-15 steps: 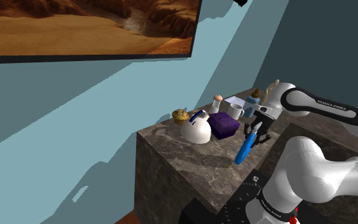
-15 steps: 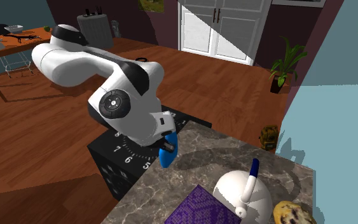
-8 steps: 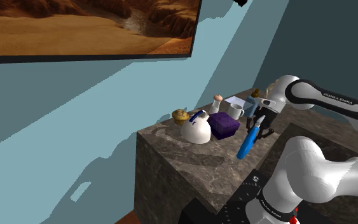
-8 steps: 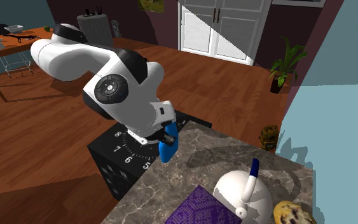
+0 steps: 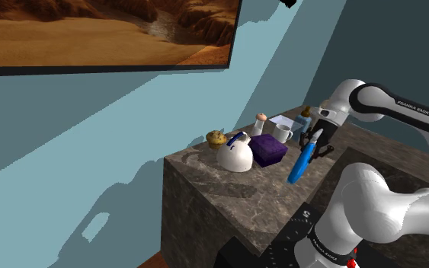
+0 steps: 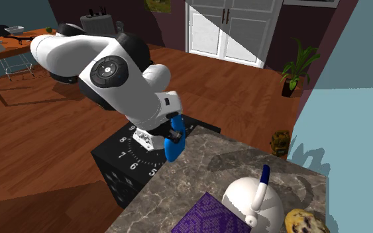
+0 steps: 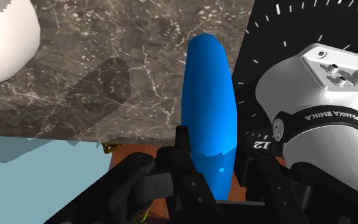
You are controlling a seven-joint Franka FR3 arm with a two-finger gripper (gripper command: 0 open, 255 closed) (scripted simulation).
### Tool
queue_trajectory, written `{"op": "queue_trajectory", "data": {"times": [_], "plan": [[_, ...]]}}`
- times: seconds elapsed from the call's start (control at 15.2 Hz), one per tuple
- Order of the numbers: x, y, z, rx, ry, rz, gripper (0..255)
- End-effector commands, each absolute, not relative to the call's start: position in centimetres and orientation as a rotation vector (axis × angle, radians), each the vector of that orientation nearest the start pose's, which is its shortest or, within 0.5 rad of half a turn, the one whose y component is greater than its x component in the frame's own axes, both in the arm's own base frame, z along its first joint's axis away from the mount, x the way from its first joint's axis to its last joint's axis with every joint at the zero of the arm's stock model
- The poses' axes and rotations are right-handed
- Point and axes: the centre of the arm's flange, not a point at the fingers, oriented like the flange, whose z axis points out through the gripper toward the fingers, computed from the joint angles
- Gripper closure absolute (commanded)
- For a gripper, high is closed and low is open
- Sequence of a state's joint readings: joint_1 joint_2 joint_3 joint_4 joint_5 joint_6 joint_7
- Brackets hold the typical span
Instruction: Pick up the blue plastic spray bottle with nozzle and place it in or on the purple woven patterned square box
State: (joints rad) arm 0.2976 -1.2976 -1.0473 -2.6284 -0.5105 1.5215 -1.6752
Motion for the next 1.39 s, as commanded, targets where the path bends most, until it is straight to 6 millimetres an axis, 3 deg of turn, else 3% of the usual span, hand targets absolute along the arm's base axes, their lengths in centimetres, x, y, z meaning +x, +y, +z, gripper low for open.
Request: {"op": "queue_trajectory", "data": {"times": [0.0,1.32], "plan": [[20.0,-23.8,41.6,-1.983,-1.935,-0.489,255],[20.0,-23.8,52.0,-1.983,-1.935,-0.489,255]]}}
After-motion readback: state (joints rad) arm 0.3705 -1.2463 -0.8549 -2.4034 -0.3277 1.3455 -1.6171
